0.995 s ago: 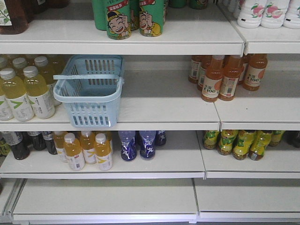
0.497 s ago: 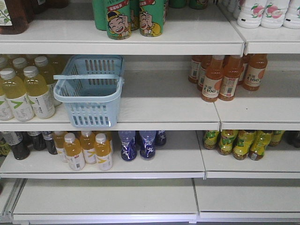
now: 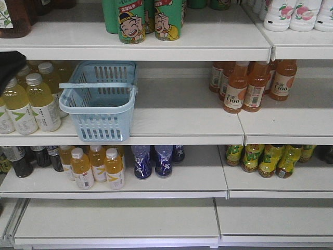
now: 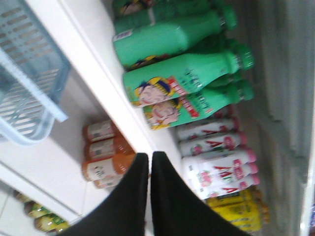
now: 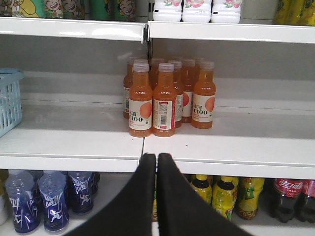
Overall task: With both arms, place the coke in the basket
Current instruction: 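Reach the left gripper toward the light-blue basket handle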
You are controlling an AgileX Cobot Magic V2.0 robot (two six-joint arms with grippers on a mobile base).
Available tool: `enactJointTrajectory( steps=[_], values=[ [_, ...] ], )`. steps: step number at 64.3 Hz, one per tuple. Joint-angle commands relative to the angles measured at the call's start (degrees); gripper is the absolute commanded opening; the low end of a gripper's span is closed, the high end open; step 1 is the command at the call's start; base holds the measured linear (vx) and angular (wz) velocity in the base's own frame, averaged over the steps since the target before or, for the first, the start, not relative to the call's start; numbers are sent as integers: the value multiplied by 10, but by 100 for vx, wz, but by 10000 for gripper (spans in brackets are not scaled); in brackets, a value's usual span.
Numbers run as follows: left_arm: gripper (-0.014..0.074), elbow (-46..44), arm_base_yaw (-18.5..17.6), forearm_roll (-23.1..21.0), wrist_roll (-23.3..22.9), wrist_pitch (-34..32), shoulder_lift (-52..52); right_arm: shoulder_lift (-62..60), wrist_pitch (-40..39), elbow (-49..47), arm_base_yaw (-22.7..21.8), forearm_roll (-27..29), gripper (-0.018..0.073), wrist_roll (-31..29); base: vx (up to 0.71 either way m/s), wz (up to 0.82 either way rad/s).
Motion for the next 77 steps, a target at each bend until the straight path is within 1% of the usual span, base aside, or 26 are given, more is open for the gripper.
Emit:
enactJointTrajectory(
  steps=[1, 6, 12, 21, 29, 33, 38, 48, 59, 65, 73, 77],
  values=[
    [14, -22, -1, -62, 62, 48, 47, -7, -41, 5, -1, -3, -5, -5, 0, 0],
    [38, -25, -1, -62, 62, 72, 86, -7, -41, 5, -1, -3, -5, -5, 0, 0],
    [101, -25, -1, -62, 62, 83, 120, -7, -41, 5, -1, -3, -5, -5, 0, 0],
    [234, -25, -1, -62, 54, 88, 168, -7, -41, 5, -1, -3, -5, -5, 0, 0],
    [370, -25, -1, -62, 50, 84, 205, -7, -41, 5, -1, -3, -5, -5, 0, 0],
    [421, -32, -1, -62, 50, 85, 222, -7, -41, 5, -1, -3, -5, -5, 0, 0],
    [468, -53, -1, -62, 51, 101, 246, -7, -41, 5, -1, -3, -5, -5, 0, 0],
    [486, -120, -1, -62, 51, 114, 289, -7, -41, 5, -1, -3, -5, -5, 0, 0],
    [486, -184, -1, -62, 50, 94, 340, -7, -41, 5, -1, -3, -5, -5, 0, 0],
    [486, -223, -1, -62, 50, 96, 371, -7, -41, 5, -1, -3, -5, -5, 0, 0],
    [486, -257, -1, -62, 33, 97, 409, -7, -41, 5, -1, -3, -5, -5, 0, 0],
    [486, -277, -1, -62, 33, 94, 426, -7, -41, 5, -1, -3, -5, -5, 0, 0]
  ],
)
